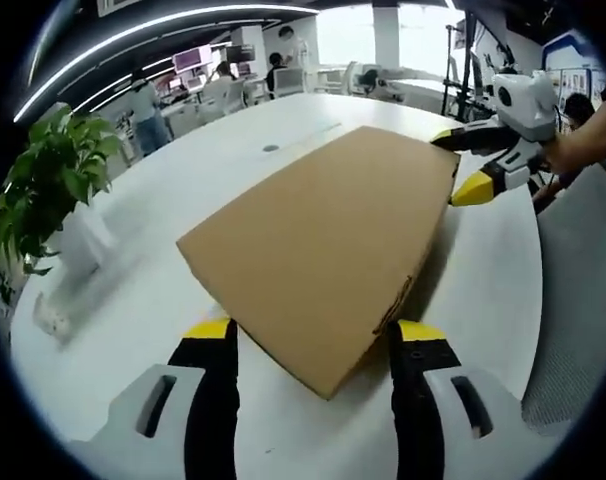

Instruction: Operate the shoe box by opening the lid, removing the specified soft item, and placing it in the target area until the item is outside and the box remains undamaged.

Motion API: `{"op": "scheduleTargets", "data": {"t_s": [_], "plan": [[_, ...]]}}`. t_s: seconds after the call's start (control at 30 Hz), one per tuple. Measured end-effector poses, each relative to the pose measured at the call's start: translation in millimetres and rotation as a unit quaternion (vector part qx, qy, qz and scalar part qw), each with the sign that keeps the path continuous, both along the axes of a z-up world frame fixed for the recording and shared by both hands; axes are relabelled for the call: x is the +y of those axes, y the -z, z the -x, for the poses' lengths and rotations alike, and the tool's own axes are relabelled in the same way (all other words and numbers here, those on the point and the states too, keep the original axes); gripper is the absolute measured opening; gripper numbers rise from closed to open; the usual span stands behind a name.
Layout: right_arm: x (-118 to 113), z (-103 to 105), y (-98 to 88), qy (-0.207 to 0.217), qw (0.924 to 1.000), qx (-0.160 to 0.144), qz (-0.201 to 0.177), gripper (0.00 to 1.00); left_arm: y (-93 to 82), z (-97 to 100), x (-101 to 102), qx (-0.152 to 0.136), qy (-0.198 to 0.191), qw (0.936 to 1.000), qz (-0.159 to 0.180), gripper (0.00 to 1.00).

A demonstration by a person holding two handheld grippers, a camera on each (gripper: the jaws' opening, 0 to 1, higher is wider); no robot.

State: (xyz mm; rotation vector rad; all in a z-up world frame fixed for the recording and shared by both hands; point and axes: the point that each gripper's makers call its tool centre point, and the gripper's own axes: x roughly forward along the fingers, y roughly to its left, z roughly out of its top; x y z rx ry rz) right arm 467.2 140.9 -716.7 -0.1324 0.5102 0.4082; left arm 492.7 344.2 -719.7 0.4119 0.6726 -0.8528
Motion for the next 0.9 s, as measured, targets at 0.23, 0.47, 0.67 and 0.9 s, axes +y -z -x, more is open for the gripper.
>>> {"op": "scheduleTargets", "data": {"t_s": [0.23, 0.47, 0.67, 0.9], "plan": [[10, 7, -0.2, 0.008, 1.0, 0.0, -0.002, 0.71, 0.4, 3.5, 8, 0.008, 0.003, 0.9999, -0.006, 0.58], [17, 12, -0.4, 0.007, 1.0, 0.0, -0.002, 0.71, 1.1, 8.9, 17, 0.012, 0.0, 0.9999, -0.005, 0.58], [22, 13, -0.8, 0.004, 1.0, 0.0, -0.002, 0.71, 1.2, 10.6, 23, 0.014, 0.0, 0.9999, -0.008, 0.59], [13, 15, 2.0, -0.03, 0.9993, -0.011, 0.018, 0.65, 2.4, 13.4, 23, 0.006, -0.019, 0.9998, 0.004, 0.59]]}}
